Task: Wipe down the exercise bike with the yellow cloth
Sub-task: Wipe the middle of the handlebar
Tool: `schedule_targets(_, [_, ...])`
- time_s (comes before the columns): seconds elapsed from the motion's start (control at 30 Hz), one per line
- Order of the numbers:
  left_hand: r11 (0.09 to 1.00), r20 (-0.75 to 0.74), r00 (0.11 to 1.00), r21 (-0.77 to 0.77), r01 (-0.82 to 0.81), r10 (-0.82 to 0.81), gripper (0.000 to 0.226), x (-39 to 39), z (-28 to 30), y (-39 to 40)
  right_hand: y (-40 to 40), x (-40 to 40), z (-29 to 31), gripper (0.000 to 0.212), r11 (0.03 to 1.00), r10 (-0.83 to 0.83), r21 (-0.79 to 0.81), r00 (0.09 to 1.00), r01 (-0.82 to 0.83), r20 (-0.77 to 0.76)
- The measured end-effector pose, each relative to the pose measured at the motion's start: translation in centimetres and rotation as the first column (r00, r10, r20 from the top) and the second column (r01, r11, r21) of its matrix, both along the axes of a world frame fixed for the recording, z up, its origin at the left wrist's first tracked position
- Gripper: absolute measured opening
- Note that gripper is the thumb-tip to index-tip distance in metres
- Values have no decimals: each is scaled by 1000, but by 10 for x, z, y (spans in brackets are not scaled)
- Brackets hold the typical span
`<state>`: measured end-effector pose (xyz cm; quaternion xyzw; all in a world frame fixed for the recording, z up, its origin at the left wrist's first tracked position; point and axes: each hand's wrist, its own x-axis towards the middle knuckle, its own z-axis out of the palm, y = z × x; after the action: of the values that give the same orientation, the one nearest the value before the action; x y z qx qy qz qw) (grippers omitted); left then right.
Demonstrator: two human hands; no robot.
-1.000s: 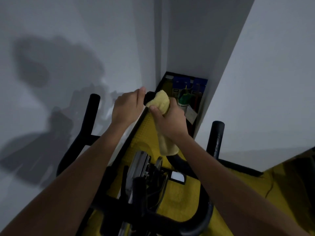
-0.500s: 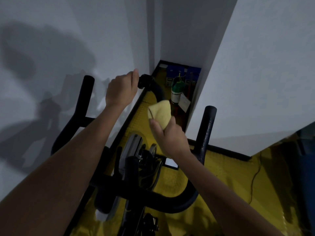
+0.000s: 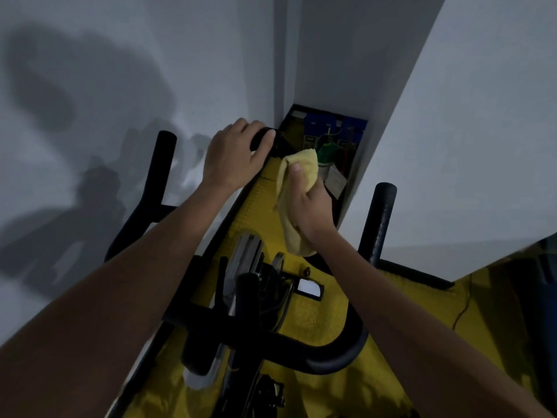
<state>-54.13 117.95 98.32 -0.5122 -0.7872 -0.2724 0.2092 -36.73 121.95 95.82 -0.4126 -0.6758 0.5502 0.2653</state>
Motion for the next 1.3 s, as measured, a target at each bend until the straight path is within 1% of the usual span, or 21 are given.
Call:
schedule_targets(0.07, [1000,47,999,-4,20,-20,45,3,2,4,2,7,-3,58,999,19,46,1000,-20,5])
schedule_targets(0.13, [999,96,995,-27,31,-29,46,10,3,9,3,21,-8,53,993,75,84,997,-78,33])
schedule_targets(0.2, [997,90,994,-36,72,-69,46,20,6,14,1,37,-15,60,982,144,107,985,-155,99])
schedule_targets(0.3, [980,4,983,-78,181,-182,48,41,14,28,-7,58,-27,73,944,216,182,934,-274,286])
schedule_targets(0.37, [970,-62,979,-165,180,-193,52,56,14,37,-10,72,-33,73,881,212,299,870,-368,444])
schedule_targets(0.43, [964,-100,981,-227,140,-166,51,63,13,41,-11,88,-38,74,769,144,440,796,-464,588])
schedule_targets(0.47, [961,-114,979,-240,136,-167,48,63,13,42,-10,97,-39,75,700,92,511,772,-499,628])
schedule_targets(0.53, [953,-137,968,-251,171,-210,43,62,13,41,-9,112,-40,75,586,27,586,737,-559,676])
schedule_targets(0.57, [948,-148,960,-251,194,-236,41,61,12,40,-8,118,-39,75,556,27,593,726,-583,687])
schedule_targets(0.63, [944,-146,953,-240,228,-267,38,62,10,37,-6,127,-39,75,543,63,586,724,-602,686])
schedule_targets(0.73, [954,-128,961,-209,214,-244,37,68,2,37,-3,123,-37,66,598,114,547,738,-586,665])
schedule_targets(0.8, [963,-132,974,-219,154,-186,37,73,0,39,-4,110,-32,68,712,210,411,730,-570,650])
schedule_targets(0.83, [965,-132,979,-229,125,-158,38,74,0,40,-4,103,-29,72,777,260,325,745,-539,614])
schedule_targets(0.9, [966,-120,986,-244,87,-119,39,73,1,40,-3,85,-24,85,882,313,173,819,-439,482])
schedule_targets(0.97, [964,-103,989,-254,74,-103,41,69,2,40,-1,61,-19,101,948,309,-16,914,-317,264])
schedule_targets(1.03, [966,-97,991,-249,68,-95,42,66,2,38,0,34,-15,101,976,183,-130,982,-176,50])
schedule_targets(1.07, [968,-102,990,-241,70,-97,42,65,2,38,-1,23,-12,100,983,85,-161,996,-85,-9])
schedule_targets(1.13, [967,-107,988,-241,80,-108,43,64,2,38,-2,10,-5,91,984,-54,-175,997,44,-54])
schedule_targets(1.17, [964,-105,988,-252,82,-112,44,64,2,38,-3,8,-2,86,985,-66,-164,997,57,-47])
schedule_targets(1.23, [960,-96,990,-269,77,-107,45,65,3,37,-4,15,-1,80,995,-11,-100,1000,13,15])
schedule_targets(1.3, [959,-87,991,-272,77,-104,43,69,5,37,-6,30,-8,73,995,64,62,991,-72,116])
